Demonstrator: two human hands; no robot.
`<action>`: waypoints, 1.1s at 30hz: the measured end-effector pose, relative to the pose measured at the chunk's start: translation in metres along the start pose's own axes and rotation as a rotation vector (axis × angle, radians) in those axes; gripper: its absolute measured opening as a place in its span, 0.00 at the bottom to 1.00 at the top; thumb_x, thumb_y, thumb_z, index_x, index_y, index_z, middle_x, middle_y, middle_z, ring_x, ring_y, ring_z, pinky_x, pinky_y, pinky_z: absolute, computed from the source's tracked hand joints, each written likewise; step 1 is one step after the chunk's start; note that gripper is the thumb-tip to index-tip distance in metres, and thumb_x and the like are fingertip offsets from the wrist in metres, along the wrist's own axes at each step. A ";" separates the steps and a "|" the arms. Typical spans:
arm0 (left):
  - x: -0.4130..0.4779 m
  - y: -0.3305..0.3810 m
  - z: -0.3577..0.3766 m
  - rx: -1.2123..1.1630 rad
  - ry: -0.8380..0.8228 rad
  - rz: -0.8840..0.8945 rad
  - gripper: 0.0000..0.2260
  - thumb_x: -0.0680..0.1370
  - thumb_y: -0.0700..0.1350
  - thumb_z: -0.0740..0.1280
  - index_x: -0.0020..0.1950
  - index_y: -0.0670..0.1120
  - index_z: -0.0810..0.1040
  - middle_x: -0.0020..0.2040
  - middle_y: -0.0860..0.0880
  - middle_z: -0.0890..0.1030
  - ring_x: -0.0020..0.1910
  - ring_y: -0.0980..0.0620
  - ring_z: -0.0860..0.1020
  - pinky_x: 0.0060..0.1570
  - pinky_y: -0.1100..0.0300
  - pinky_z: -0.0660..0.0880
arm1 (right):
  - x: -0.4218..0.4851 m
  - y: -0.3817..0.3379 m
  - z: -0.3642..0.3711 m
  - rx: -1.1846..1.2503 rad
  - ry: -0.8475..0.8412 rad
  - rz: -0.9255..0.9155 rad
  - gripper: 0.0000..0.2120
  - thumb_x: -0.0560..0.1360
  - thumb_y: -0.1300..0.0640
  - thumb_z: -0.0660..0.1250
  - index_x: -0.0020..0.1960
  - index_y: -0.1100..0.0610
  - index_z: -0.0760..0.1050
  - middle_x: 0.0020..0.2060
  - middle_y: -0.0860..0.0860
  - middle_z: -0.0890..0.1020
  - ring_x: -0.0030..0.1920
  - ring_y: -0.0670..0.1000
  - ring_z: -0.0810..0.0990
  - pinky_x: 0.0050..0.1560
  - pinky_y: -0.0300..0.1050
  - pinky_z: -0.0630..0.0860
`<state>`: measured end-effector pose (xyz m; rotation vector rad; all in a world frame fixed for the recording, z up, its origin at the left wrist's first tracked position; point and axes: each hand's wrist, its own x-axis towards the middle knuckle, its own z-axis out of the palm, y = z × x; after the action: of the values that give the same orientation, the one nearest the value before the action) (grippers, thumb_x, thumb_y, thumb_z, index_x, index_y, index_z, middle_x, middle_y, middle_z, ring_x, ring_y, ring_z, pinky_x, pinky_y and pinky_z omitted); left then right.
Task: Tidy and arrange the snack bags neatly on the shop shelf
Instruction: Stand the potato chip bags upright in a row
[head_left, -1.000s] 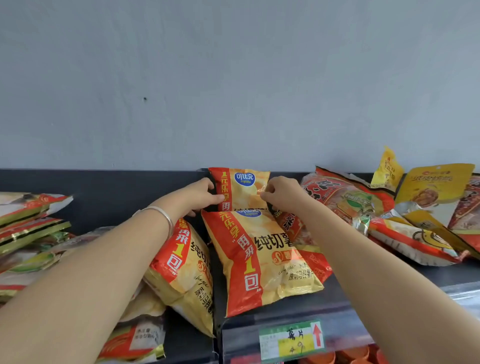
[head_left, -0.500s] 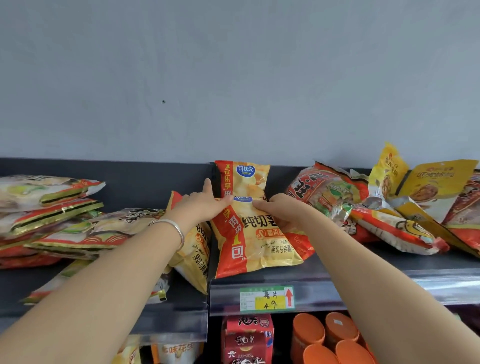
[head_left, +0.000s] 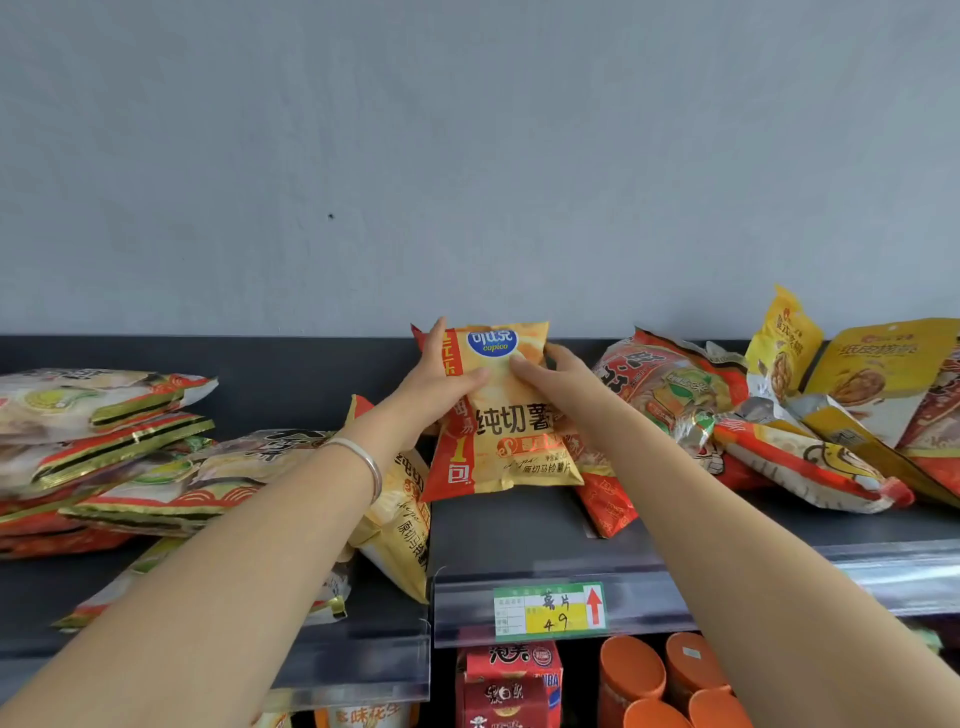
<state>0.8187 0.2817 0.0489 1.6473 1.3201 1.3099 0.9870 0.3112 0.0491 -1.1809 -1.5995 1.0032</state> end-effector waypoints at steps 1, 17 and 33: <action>0.002 -0.003 0.000 0.000 0.013 0.047 0.38 0.78 0.47 0.66 0.77 0.57 0.42 0.69 0.52 0.68 0.61 0.53 0.71 0.55 0.56 0.70 | 0.000 0.001 0.000 0.041 -0.027 -0.056 0.27 0.73 0.49 0.71 0.68 0.51 0.64 0.52 0.50 0.82 0.47 0.51 0.84 0.46 0.50 0.82; 0.023 -0.041 0.017 0.377 0.037 0.167 0.46 0.73 0.44 0.72 0.77 0.57 0.42 0.71 0.43 0.53 0.68 0.46 0.65 0.62 0.60 0.64 | 0.035 0.056 0.012 -0.142 0.015 -0.245 0.57 0.63 0.46 0.77 0.76 0.38 0.38 0.65 0.42 0.73 0.64 0.50 0.75 0.64 0.56 0.74; 0.001 -0.036 -0.030 0.831 0.287 -0.006 0.30 0.77 0.56 0.63 0.76 0.52 0.54 0.73 0.43 0.58 0.70 0.39 0.63 0.61 0.44 0.68 | -0.007 0.024 0.027 -0.808 0.463 -0.442 0.16 0.75 0.53 0.64 0.62 0.55 0.74 0.58 0.54 0.73 0.58 0.58 0.69 0.54 0.48 0.69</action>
<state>0.7791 0.2900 0.0254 2.0066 2.2485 1.0747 0.9681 0.3073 0.0172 -1.3426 -1.7967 -0.2394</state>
